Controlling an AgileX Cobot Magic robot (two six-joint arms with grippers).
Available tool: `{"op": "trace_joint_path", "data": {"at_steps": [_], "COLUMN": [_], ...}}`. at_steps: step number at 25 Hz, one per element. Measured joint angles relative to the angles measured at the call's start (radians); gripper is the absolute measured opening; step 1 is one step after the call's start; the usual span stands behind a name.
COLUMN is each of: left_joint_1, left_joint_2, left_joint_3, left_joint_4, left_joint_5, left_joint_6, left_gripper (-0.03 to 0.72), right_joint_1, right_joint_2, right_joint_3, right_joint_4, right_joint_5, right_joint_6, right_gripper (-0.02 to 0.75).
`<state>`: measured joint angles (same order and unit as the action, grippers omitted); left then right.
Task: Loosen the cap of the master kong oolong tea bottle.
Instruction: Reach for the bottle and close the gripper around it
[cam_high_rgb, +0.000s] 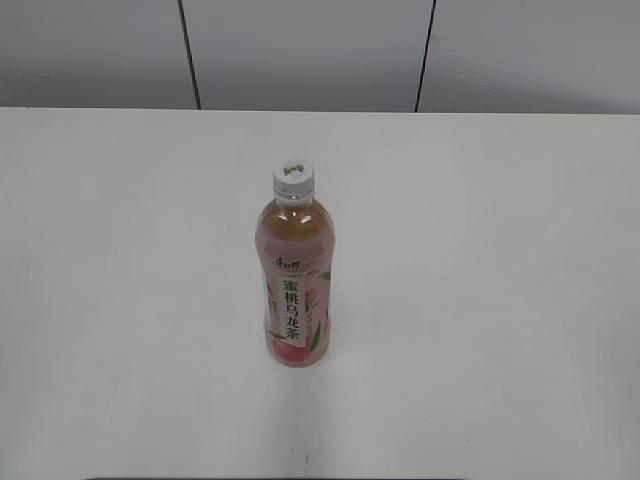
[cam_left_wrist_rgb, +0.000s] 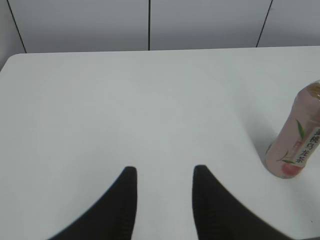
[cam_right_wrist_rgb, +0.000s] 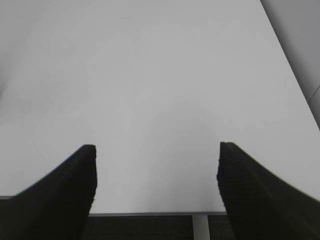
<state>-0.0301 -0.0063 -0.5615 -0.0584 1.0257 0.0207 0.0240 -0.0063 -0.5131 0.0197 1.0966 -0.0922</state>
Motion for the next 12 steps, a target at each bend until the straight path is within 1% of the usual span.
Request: {"op": "trace_joint_path", "data": {"at_steps": [12], "left_joint_1": [0.000], "left_joint_2": [0.000], "left_joint_3": [0.000], "left_joint_4": [0.000], "left_joint_5": [0.000], "left_joint_6": [0.000], "left_gripper": [0.240], "right_joint_1": [0.000], "right_joint_2": [0.000], "right_joint_3": [0.000], "right_joint_4": [0.000], "right_joint_5": [0.000], "right_joint_6": [0.000], "right_gripper": [0.565]}}
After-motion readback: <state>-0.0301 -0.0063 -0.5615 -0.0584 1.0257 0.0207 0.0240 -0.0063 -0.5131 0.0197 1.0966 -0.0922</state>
